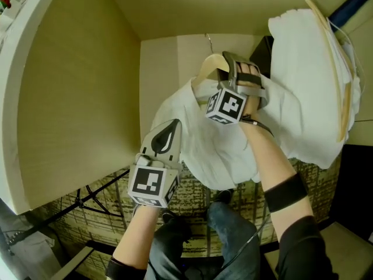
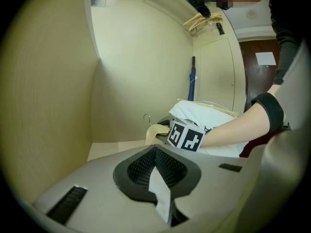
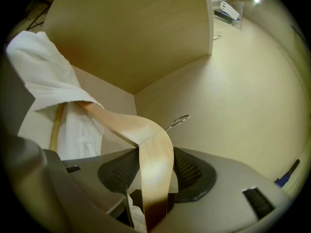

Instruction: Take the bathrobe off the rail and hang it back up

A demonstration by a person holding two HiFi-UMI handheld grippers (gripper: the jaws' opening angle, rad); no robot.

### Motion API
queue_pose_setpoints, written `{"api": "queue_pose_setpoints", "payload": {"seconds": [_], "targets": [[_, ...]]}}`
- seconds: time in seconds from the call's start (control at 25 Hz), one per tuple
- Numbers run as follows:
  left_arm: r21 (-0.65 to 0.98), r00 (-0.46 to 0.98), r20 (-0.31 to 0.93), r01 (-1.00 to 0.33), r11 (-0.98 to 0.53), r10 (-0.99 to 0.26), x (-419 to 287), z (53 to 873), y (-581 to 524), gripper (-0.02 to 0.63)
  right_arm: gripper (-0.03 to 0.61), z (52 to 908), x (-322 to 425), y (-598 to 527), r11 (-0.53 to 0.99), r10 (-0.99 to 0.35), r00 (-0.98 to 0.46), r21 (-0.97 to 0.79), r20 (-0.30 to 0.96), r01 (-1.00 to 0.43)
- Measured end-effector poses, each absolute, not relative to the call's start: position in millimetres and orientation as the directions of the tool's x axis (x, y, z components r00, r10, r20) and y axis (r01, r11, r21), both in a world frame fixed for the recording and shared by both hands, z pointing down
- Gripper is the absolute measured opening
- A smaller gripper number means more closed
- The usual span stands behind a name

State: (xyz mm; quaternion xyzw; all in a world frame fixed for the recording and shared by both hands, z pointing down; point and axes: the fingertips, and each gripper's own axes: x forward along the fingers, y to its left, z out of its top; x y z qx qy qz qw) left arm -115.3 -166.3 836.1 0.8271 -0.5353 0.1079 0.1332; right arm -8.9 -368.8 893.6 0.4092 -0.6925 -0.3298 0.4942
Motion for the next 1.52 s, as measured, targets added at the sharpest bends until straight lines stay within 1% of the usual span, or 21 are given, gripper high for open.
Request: {"api": "queue_pose_setpoints", "payload": {"seconds": [0.16, 0.32, 0.4, 0.44, 0.6, 0.76, 0.88, 1.04, 1.2, 1.28, 1.36, 1.48, 1.52], "targets": [[0.112, 0.402, 0.330, -0.915, -0.387, -0.854, -115, 848, -160, 0.000, 0.221, 901, -5, -370, 0.451, -0.891, -0.160, 0.861, 0.424, -0.233], [0.106, 0.402, 0.325, -0.915, -0.390, -0.856, -114, 842, -161, 0.000, 0.222, 899, -2, -370, 0.468, -0.883, -0.165, 0.850, 0.440, -0.240], [0.107, 0.403, 0.321, -0.915, -0.390, -0.857, -116, 836, -162, 0.000, 0.232, 898, -2, -369, 0.493, -0.870, -0.166, 0.835, 0.465, -0.245], [0.108, 0.404, 0.320, -0.914, -0.391, -0.857, -116, 832, -162, 0.000, 0.262, 898, 0, -367, 0.510, -0.860, -0.162, 0.824, 0.484, -0.248], [0.112, 0.413, 0.321, -0.910, -0.399, -0.853, -117, 810, -156, 0.000, 0.265, 898, 11, -353, 0.569, -0.821, -0.138, 0.778, 0.554, -0.266], [0.113, 0.414, 0.327, -0.910, -0.400, -0.850, -117, 786, -151, 0.000, 0.265, 882, 21, -335, 0.584, -0.809, -0.126, 0.762, 0.574, -0.280], [0.117, 0.417, 0.343, -0.908, -0.402, -0.842, -117, 765, -145, 0.000, 0.264, 854, 26, -319, 0.578, -0.811, -0.123, 0.749, 0.572, -0.324], [0.138, 0.429, 0.359, -0.903, -0.408, -0.829, -116, 717, -131, 0.000, 0.262, 789, 38, -291, 0.555, -0.816, -0.130, 0.700, 0.563, -0.450], [0.148, 0.443, 0.364, -0.896, -0.419, -0.819, -112, 650, -111, 0.000, 0.216, 699, 47, -255, 0.521, -0.826, -0.154, 0.629, 0.543, -0.577], [0.137, 0.452, 0.366, -0.891, -0.433, -0.814, -111, 619, -99, 0.000, 0.173, 650, 49, -236, 0.504, -0.835, -0.174, 0.597, 0.523, -0.625], [0.134, 0.461, 0.362, -0.886, -0.444, -0.810, -110, 581, -89, 0.000, 0.115, 602, 49, -216, 0.488, -0.843, -0.195, 0.561, 0.501, -0.669], [0.121, 0.467, 0.342, -0.882, -0.454, -0.815, -111, 524, -75, 0.000, 0.052, 542, 53, -182, 0.469, -0.850, -0.225, 0.489, 0.476, -0.736], [0.115, 0.469, 0.332, -0.881, -0.459, -0.818, -112, 507, -71, 0.000, 0.043, 526, 55, -170, 0.465, -0.850, -0.236, 0.459, 0.471, -0.757]]}}
